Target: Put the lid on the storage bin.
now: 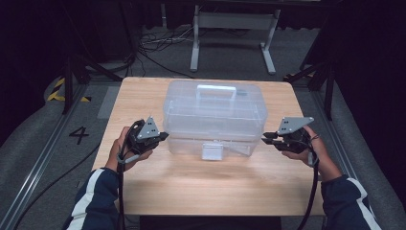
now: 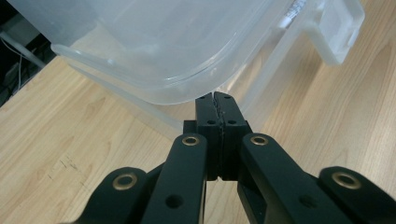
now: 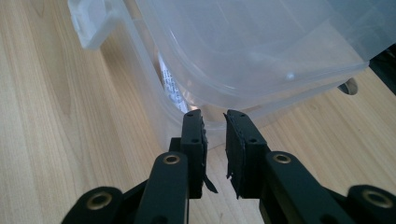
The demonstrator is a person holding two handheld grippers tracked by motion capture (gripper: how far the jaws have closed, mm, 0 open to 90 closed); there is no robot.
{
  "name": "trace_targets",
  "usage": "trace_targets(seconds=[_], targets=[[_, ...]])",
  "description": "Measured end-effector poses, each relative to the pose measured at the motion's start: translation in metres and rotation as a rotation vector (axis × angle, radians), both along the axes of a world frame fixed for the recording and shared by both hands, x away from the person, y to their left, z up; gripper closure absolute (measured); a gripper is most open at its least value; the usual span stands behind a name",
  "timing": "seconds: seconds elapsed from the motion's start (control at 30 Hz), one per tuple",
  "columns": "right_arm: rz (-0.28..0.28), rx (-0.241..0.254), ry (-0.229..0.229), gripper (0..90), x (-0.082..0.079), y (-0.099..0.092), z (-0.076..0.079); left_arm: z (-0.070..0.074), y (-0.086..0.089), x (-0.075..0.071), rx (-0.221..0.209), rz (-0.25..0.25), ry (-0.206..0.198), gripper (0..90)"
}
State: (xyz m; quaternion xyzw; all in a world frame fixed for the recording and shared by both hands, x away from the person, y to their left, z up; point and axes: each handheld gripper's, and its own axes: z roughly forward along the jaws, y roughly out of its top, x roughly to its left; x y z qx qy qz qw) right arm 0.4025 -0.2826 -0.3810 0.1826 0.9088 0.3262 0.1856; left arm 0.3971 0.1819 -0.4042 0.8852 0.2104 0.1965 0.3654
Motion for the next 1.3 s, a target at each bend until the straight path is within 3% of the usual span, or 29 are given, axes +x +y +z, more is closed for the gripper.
trace_targets(seconds=[0.3,0.37,0.83,1.07,1.3], targets=[[-0.003,-0.018,0.024,76.3,-0.001,0.002,-0.008,-0.011,0.004,-0.003,0.022,0.011,0.033,90.0],[-0.002,-0.026,0.024,76.3,-0.001,0.002,-0.009,-0.013,0.006,-0.004,0.007,0.015,0.040,90.0],[0.001,-0.036,0.021,72.5,-0.006,0.003,-0.012,-0.012,0.007,-0.008,0.024,0.021,0.027,89.2],[-0.008,-0.050,0.001,65.3,-0.013,-0.001,-0.009,-0.011,0.013,-0.016,0.033,0.037,0.026,82.6],[-0.036,-0.062,-0.019,57.8,-0.021,-0.012,-0.010,-0.014,0.018,-0.021,0.076,0.043,0.032,69.6]])
